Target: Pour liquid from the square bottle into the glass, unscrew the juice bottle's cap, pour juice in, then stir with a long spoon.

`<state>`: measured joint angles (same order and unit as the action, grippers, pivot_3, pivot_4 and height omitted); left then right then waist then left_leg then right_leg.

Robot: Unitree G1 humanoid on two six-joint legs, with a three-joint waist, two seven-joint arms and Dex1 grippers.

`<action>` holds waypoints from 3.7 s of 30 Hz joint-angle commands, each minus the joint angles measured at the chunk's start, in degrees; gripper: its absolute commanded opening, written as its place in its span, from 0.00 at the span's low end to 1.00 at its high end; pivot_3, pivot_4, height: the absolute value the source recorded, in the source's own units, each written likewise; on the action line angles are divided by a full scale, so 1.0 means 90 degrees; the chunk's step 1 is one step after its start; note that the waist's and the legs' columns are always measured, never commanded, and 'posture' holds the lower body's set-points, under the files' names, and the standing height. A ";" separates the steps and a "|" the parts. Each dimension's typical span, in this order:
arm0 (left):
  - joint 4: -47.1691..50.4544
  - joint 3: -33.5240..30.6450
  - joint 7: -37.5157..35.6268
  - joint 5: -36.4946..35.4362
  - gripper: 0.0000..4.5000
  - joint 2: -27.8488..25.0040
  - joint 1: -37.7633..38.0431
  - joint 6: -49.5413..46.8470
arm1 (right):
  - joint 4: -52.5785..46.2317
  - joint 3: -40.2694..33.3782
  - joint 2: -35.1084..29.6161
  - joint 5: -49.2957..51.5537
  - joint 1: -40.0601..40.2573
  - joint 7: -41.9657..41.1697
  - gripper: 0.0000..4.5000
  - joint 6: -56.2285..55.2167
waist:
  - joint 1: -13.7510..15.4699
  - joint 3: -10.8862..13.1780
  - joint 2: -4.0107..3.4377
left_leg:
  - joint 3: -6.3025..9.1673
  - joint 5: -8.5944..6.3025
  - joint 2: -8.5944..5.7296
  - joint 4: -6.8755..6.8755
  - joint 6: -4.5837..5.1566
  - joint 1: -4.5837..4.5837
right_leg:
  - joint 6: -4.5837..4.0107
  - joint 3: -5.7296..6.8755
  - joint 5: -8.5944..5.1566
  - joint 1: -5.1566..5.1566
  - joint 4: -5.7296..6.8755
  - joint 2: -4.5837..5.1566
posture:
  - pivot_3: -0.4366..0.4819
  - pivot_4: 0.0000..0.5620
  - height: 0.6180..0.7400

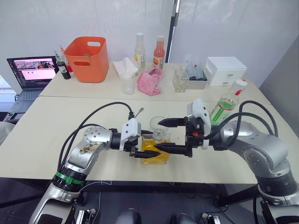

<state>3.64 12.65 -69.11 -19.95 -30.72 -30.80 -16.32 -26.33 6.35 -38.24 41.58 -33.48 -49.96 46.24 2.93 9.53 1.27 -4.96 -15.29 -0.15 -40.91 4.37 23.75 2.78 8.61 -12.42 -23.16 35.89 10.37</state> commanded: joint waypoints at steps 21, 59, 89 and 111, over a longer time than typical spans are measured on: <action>0.0011 0.0214 0.0033 0.0283 0.62 -0.0005 -0.0011 0.0110 | -0.0174 -0.0270 0.0281 -0.0161 -0.0067 0.0045 0.24 -0.0259 | -0.0004 0.0000 -0.0001 | 0.0000 0.0000 0.0000 0.0001 0.0000 0.0000 | 0.0000 -0.0001 0.0000 -0.0001 0.0000 -0.0001 | 0.48 0.27 0.78; -0.0462 0.0304 -0.0044 0.0388 0.62 0.0208 -0.0171 0.0546 | 0.2032 -0.2914 0.0450 -0.2340 0.3998 0.1626 0.24 -0.3571 | 0.0070 -0.0017 -0.0048 | -0.0019 -0.0003 -0.0001 0.0000 0.0006 -0.0010 | 0.0016 -0.0022 0.0004 0.0005 -0.0006 0.0002 | 0.48 0.27 0.78; -0.0527 0.0316 -0.0101 0.0435 0.62 0.0215 -0.0229 0.0577 | 0.2678 -0.2772 0.0714 -0.2518 0.3845 0.1890 0.62 -0.3545 | 0.0079 -0.0019 -0.0054 | -0.0015 -0.0009 -0.0001 -0.0001 0.0017 -0.0024 | 0.0014 -0.0024 0.0006 0.0014 -0.0008 0.0003 | 0.48 0.27 0.78; 0.0136 -0.0110 -0.0214 -0.0077 0.62 -0.0054 0.0193 0.0322 | 0.1148 -0.3227 0.0263 -0.1509 0.3898 0.1204 0.99 -0.3244 | -0.0035 -0.0016 -0.0061 | -0.0018 -0.0011 0.0003 0.0008 0.0020 -0.0016 | 0.0012 -0.0030 0.0005 0.0002 -0.0008 -0.0002 | 0.48 0.27 0.78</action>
<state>2.54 12.07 -70.71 -19.92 -30.42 -29.88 -12.74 -11.75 -21.17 -34.74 25.32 1.59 -37.58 16.30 2.62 9.38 0.72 -5.12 -15.38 -0.11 -40.84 4.55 23.64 2.89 8.35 -12.38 -23.16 35.80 10.33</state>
